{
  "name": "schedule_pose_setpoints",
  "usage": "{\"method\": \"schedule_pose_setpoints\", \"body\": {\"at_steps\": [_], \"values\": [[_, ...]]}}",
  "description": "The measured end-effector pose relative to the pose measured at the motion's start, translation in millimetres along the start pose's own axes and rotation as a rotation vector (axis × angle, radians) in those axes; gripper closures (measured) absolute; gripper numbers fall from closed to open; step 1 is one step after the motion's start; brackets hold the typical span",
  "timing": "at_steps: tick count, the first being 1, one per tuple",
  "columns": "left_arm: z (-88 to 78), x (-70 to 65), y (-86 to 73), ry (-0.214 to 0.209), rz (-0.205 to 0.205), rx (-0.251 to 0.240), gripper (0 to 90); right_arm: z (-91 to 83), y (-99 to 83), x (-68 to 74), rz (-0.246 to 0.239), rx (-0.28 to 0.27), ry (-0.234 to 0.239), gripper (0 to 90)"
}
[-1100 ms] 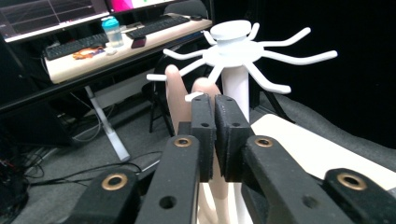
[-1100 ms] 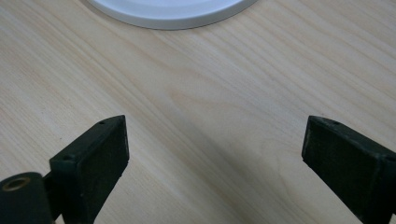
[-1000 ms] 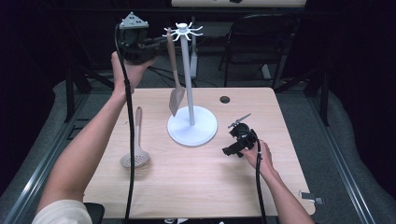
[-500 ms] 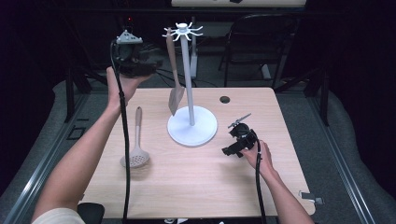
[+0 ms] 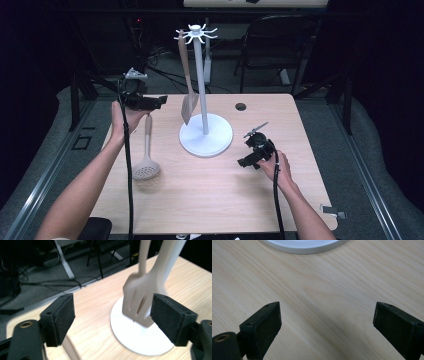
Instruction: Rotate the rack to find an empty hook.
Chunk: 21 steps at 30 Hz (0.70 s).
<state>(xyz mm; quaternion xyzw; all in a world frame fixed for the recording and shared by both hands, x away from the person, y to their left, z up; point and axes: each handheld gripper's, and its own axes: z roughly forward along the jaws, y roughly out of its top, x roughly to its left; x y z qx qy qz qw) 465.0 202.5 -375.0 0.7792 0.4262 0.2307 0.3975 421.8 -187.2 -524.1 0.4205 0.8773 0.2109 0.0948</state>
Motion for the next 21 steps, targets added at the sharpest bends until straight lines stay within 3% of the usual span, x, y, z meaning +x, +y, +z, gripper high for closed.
{"method": "schedule_pose_setpoints", "body": {"at_steps": [1, 6, 17, 20, 21], "values": [[2.1, 1.8, -5.0, -0.001, -0.005, 0.013, 18.5, 1.9, -0.6, 0.7, 0.014, -0.014, 0.020, 7.7], [15.6, 7.4, -33.5, 0.020, -0.032, 0.068, 15.9, 2.1, -1.5, 0.9, 0.022, -0.027, 0.021, 7.7], [32.6, 18.2, -85.3, 0.055, -0.116, 0.117, 14.0, 3.7, -1.3, 0.2, 0.016, -0.010, 0.023, 7.7], [38.3, 19.6, -96.3, 0.057, -0.128, 0.151, 13.5, 7.2, -3.2, 1.1, 0.040, -0.051, 0.036, 7.7], [40.0, 20.3, -99.3, 0.063, -0.122, 0.161, 13.2, 4.9, -2.0, -0.3, 0.022, -0.019, 0.028, 7.7]]}}
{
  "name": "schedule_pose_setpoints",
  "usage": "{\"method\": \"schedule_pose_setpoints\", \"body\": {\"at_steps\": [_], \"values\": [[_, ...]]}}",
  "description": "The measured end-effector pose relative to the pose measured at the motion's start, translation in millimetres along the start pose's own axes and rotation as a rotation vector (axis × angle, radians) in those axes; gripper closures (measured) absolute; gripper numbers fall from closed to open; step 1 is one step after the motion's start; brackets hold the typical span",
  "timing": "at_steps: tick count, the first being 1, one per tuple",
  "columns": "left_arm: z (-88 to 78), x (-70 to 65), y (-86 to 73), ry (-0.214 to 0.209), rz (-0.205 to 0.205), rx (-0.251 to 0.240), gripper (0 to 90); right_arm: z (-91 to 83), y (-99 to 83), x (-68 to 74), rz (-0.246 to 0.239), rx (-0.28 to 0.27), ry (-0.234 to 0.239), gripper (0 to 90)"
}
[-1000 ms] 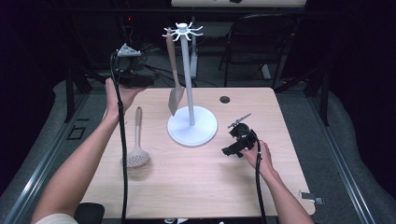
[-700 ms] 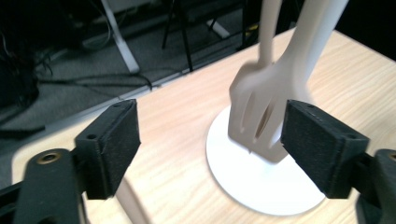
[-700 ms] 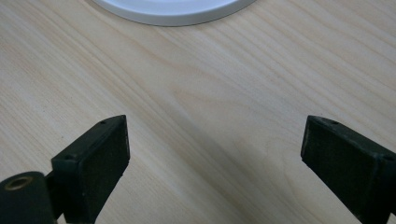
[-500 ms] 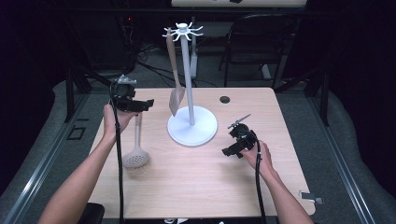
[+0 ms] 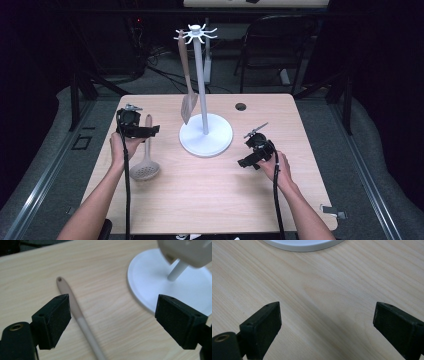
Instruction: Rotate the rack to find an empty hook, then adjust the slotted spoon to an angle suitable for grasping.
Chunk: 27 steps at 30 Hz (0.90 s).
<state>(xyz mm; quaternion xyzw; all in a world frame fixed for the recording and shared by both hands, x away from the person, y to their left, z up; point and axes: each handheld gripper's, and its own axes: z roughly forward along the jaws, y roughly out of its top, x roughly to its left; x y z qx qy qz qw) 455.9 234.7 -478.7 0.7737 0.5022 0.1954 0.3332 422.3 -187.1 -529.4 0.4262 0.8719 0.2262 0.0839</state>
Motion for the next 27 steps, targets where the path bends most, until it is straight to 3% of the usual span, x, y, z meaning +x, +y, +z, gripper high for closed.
{"method": "schedule_pose_setpoints", "body": {"at_steps": [8, 17, 20, 24, 27], "values": [[5.6, 6.8, -14.4, 0.051, -0.035, 0.024, 11.4, 1.4, 2.4, 4.8, -0.022, 0.014, 0.008, 7.8], [13.8, 9.0, -20.4, 0.057, -0.049, 0.072, 9.9, 3.5, 2.3, 4.5, -0.015, 0.017, 0.014, 8.1], [16.5, 11.7, -22.2, 0.064, -0.052, 0.087, 10.0, 4.6, 3.4, 5.8, -0.032, 0.030, 0.009, 8.2], [20.9, 15.4, -24.7, 0.072, -0.076, 0.100, 14.8, 5.7, 3.1, 5.2, -0.033, 0.035, 0.010, 8.4], [25.5, 19.1, -27.8, 0.043, -0.110, 0.129, 21.3, 4.8, 2.8, 4.6, -0.028, 0.036, 0.004, 8.5]]}}
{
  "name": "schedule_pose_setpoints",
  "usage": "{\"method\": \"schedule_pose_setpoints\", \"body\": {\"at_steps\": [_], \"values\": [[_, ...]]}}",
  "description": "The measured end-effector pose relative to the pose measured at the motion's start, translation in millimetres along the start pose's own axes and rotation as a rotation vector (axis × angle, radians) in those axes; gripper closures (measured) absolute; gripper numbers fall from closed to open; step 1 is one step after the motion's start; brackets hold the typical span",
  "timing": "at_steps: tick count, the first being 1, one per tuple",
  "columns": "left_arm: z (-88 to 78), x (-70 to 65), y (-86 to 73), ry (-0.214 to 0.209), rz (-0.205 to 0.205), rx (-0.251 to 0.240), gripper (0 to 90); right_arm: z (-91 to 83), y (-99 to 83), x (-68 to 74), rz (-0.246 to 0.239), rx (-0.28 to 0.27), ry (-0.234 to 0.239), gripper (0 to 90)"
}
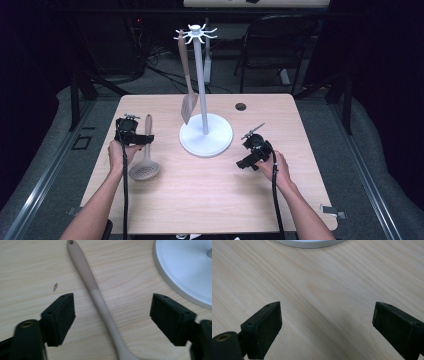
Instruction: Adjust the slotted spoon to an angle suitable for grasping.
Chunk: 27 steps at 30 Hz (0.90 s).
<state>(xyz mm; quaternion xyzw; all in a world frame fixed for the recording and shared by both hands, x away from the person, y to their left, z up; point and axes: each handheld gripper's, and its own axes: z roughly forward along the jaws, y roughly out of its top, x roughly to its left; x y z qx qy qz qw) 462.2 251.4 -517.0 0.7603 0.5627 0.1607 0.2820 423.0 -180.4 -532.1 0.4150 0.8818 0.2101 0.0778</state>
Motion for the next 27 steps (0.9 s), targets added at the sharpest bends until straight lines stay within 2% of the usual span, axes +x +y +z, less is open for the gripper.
{"method": "schedule_pose_setpoints", "body": {"at_steps": [3, 4, 5, 6, 9, 11, 13, 14, 15, 18, 21, 27], "values": [[8.6, 1.3, -2.3, -0.009, -0.018, 0.053, 31.2, -0.2, 0.5, -0.4, -0.007, 0.011, -0.006, 9.2], [11.2, 1.6, -3.1, -0.012, -0.011, 0.064, 34.6, 1.3, 0.6, 0.2, -0.001, 0.005, 0.004, 9.2], [13.4, 1.9, -3.7, -0.013, -0.007, 0.074, 37.9, 0.9, 1.0, 0.4, -0.009, 0.016, -0.015, 9.2], [15.3, 1.9, -4.3, -0.014, -0.009, 0.073, 39.9, 2.9, 1.1, 0.9, -0.003, 0.010, 0.015, 9.2], [22.7, 1.9, -5.4, -0.009, 0.004, 0.095, 48.3, 3.0, 1.8, 1.6, -0.017, 0.018, -0.005, 9.3], [25.7, 2.5, -5.5, 0.000, 0.007, 0.100, 59.5, 3.8, 1.7, 1.9, -0.016, 0.020, 0.002, 9.3], [28.5, 3.5, -5.4, 0.008, 0.004, 0.100, 62.0, 3.9, 1.5, 1.9, -0.016, 0.024, 0.001, 9.3], [30.3, 4.2, -5.5, 0.010, 0.006, 0.101, 62.5, 2.8, 1.5, 1.8, -0.019, 0.028, -0.016, 9.4], [32.1, 4.4, -5.7, 0.010, 0.004, 0.110, 62.1, 3.8, 1.2, 1.4, -0.014, 0.023, 0.015, 9.4], [38.6, 5.3, -6.7, 0.014, 0.006, 0.140, 61.0, 3.2, 1.2, 1.2, -0.014, 0.024, 0.000, 9.5], [41.6, 6.2, -7.5, 0.026, 0.011, 0.156, 64.0, 3.3, 1.4, 2.2, -0.017, 0.023, -0.005, 9.6], [39.8, 9.0, -7.5, 0.006, 0.001, 0.169, 65.9, 2.5, 1.2, 1.9, -0.015, 0.018, -0.007, 9.8]]}}
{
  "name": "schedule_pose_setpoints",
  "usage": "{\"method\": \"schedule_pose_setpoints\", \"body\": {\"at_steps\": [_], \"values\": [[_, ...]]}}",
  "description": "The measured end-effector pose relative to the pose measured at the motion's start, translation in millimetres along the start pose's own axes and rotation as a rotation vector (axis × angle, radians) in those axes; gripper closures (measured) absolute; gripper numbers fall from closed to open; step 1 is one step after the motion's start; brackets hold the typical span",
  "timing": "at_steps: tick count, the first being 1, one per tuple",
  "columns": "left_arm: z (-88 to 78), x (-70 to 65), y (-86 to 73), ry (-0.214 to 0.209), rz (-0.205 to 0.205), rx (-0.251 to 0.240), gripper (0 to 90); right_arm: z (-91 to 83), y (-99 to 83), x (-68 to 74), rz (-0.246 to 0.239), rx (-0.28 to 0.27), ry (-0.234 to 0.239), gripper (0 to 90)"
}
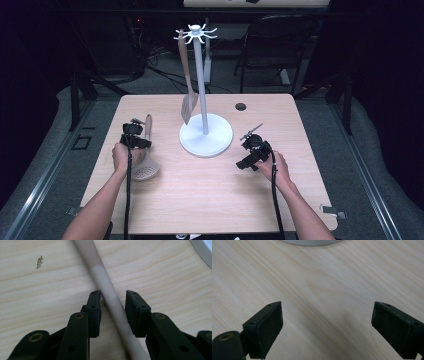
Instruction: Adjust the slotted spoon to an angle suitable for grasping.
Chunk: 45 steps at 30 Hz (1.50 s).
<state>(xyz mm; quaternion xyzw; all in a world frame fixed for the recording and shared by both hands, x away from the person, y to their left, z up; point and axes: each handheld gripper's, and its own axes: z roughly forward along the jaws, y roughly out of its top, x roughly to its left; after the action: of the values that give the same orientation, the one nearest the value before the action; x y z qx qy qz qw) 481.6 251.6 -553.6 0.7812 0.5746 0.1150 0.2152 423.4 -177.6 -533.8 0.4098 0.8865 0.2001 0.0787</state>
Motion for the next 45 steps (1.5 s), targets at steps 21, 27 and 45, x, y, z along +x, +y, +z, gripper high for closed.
{"method": "schedule_pose_setpoints", "body": {"at_steps": [21, 27, 45], "values": [[-24.4, 0.8, -28.4, -0.067, 0.031, 0.101, 75.0, -1.8, -1.2, -1.7, 0.005, 0.001, 0.011, 9.9], [-25.3, 1.0, -16.3, -0.054, 0.014, 0.066, 62.4, 0.3, -0.2, -1.3, -0.005, 0.012, 0.015, 9.9], [-2.3, -5.8, -3.1, -0.004, 0.055, 0.105, 71.2, 3.5, 0.8, -0.7, -0.022, 0.029, 0.021, 10.0]]}}
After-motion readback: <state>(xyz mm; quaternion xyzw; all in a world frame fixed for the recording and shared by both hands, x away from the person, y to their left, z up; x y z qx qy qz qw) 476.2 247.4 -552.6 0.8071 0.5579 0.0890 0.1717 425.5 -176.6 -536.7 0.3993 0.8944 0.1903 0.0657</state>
